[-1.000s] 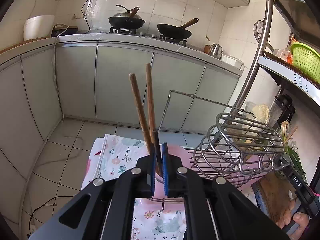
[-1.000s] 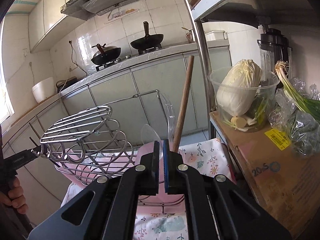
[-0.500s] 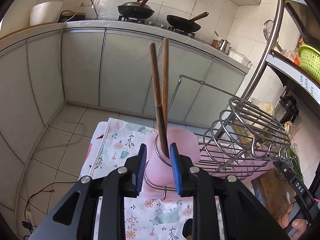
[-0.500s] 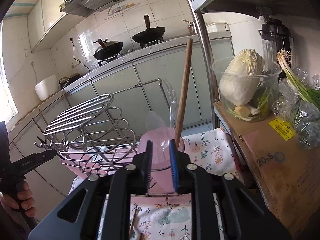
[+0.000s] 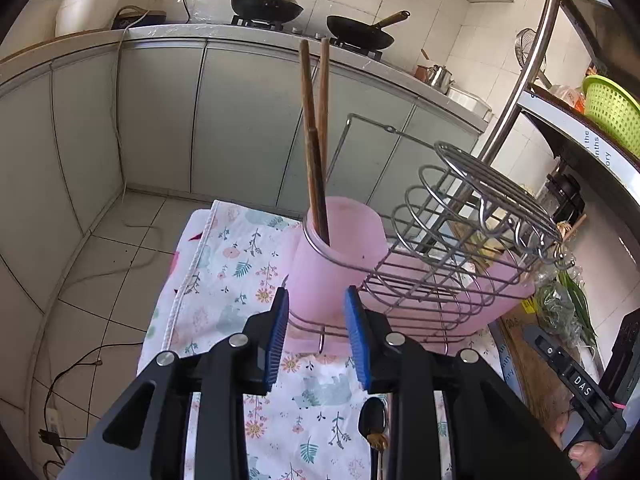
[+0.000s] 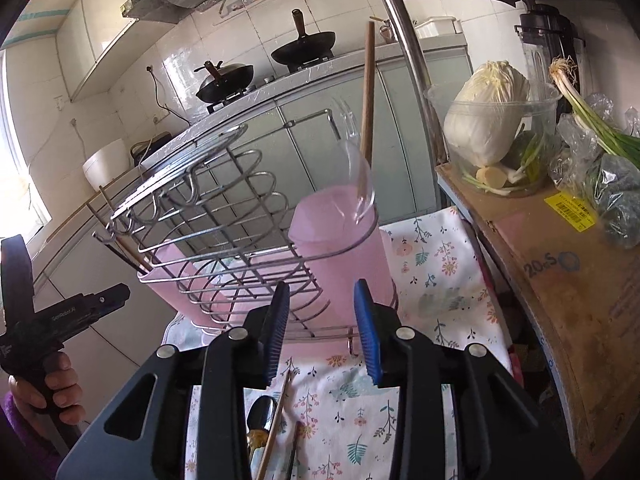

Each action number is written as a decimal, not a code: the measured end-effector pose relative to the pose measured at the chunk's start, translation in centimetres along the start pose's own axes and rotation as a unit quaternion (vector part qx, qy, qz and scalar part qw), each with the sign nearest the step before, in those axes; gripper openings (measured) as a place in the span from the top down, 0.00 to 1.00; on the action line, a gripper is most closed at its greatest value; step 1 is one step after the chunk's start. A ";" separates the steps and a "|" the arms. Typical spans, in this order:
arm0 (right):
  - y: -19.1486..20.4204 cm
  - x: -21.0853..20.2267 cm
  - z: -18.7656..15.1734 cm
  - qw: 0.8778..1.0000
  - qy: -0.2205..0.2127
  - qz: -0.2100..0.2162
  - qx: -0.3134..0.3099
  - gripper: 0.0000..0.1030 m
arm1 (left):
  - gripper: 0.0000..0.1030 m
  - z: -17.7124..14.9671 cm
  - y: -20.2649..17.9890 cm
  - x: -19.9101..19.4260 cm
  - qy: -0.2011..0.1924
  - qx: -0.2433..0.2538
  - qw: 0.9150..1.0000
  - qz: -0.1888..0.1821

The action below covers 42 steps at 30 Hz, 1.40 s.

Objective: Organize utensils
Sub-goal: 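Reach both tools down to the utensils on the cloth, then grasp the black spoon with the left tool while the right tool grasps a wooden chopstick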

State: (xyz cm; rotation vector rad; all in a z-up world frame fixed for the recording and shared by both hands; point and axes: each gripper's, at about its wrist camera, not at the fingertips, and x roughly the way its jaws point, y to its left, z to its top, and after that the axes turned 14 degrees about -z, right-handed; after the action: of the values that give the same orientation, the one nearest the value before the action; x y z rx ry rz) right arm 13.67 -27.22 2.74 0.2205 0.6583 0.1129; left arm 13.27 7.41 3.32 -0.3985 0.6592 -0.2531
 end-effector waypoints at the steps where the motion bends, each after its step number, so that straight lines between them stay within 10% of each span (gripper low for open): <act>1: 0.0 0.0 -0.4 1.000 0.006 0.002 0.002 0.67 | 0.73 -0.4 -0.1 -0.1 0.005 0.001 1.000 -0.002; 29: -1.1 0.8 -7.3 0.992 0.129 0.014 0.007 0.67 | 0.72 -9.0 -1.8 1.9 0.130 0.020 0.991 -0.036; 42: -2.4 2.3 -8.1 0.985 0.165 0.027 0.035 0.67 | 0.77 -12.7 -1.8 6.8 0.241 -0.005 0.966 -0.088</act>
State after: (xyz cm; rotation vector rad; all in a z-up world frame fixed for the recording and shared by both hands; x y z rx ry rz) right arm 10.62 -27.81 -5.43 0.2918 0.9884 0.1816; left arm 10.22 -0.12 -8.73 -0.4090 1.1052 -0.5254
